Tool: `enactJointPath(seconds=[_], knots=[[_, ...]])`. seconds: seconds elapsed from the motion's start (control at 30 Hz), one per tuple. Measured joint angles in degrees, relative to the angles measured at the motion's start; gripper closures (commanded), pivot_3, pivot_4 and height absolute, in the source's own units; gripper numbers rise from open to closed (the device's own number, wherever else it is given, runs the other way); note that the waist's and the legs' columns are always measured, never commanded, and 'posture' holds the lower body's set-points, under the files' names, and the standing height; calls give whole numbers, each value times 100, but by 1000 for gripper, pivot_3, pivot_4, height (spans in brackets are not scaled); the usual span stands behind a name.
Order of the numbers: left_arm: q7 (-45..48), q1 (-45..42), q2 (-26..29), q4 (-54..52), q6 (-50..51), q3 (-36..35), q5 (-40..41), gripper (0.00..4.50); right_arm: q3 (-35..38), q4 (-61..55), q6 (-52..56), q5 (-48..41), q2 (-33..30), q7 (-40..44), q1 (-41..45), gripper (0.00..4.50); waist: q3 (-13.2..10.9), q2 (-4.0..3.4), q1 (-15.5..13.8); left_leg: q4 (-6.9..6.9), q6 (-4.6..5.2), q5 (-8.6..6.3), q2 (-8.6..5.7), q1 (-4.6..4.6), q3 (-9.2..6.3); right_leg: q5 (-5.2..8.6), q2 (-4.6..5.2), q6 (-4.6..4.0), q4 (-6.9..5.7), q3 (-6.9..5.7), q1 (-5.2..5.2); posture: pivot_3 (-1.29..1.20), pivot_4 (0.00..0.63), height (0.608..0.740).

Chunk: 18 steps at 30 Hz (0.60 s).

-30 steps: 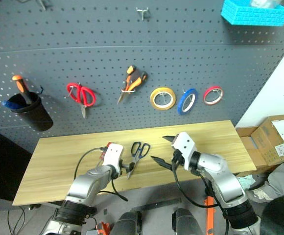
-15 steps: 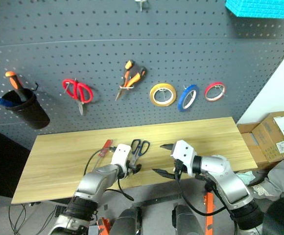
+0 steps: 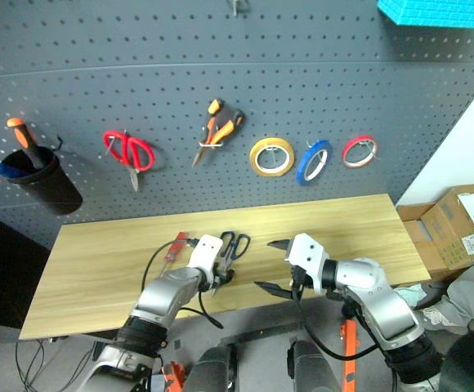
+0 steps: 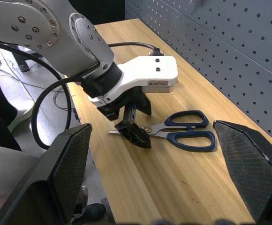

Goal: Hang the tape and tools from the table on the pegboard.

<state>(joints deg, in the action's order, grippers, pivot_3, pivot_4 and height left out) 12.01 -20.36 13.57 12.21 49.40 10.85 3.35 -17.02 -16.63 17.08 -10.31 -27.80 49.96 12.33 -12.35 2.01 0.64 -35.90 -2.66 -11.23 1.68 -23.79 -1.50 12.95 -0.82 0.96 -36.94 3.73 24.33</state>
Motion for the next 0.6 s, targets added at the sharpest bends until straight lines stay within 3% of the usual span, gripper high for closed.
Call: enactJointPath(seconds=[0.23,0.6], knots=[[112,3,-2,-5,7,-12,-43,3995,0,-4,0,2,-5,0,0,0,0,0,28,0,0,0,-1,0,0,0,1,0,0,0,0,-4,209,740],[128,-5,-41,19,-23,-115,-62,4009,2,-8,-38,-17,-14,73,10,0,2,0,89,-1,0,0,-2,0,0,-3,1,5,-1,-1,-1,15,183,740]])
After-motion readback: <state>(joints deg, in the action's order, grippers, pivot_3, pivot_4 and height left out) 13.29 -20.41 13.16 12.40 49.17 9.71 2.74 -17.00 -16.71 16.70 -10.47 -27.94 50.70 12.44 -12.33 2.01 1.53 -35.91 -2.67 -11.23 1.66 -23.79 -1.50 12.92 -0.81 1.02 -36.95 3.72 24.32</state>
